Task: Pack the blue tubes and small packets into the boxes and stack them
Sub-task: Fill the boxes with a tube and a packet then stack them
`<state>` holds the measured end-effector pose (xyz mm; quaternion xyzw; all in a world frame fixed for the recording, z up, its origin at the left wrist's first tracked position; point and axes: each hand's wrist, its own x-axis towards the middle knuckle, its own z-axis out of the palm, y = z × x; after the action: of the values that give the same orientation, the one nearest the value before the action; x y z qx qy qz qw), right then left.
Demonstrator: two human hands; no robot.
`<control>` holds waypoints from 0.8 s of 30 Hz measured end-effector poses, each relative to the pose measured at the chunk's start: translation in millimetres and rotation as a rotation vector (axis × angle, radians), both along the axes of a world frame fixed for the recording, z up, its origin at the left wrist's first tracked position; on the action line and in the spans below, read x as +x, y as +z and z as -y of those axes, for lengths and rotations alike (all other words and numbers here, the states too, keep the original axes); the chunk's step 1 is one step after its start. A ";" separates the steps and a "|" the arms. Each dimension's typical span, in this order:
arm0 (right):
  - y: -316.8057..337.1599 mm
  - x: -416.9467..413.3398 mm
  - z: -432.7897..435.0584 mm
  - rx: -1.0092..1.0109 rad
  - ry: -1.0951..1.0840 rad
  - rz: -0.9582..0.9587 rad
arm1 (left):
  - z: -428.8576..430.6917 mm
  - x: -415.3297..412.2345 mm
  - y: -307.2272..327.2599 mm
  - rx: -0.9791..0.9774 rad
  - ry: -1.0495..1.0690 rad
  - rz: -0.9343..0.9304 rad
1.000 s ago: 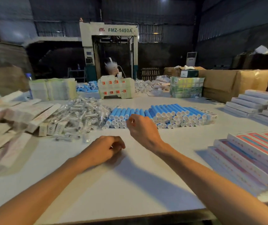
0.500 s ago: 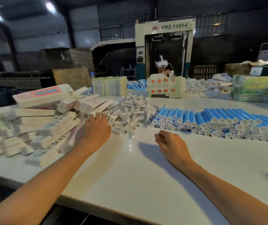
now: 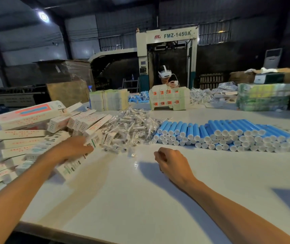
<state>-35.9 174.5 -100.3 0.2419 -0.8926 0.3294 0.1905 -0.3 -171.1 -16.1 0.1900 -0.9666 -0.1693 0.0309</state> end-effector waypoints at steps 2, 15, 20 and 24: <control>-0.6 -0.3 1.6 0.013 -0.006 -0.005 | -27.6 -9.3 1.6 0.299 -0.108 -0.063; 52.1 -70.9 -56.1 -0.247 -0.423 -0.091 | -211.1 -64.9 -60.0 1.876 -0.311 -0.216; 70.2 -129.6 -110.9 0.256 -0.709 -0.071 | -209.0 -60.7 -78.3 1.864 -0.253 -0.215; 54.5 -149.6 -125.2 0.640 -0.772 0.020 | -208.6 -59.0 -78.9 1.956 -0.256 -0.202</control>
<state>-185.5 299.7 -45.8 -0.0628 -0.9750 -0.0531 0.2062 -59.2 37.5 -95.1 0.0109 -0.4075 -0.9100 -0.0759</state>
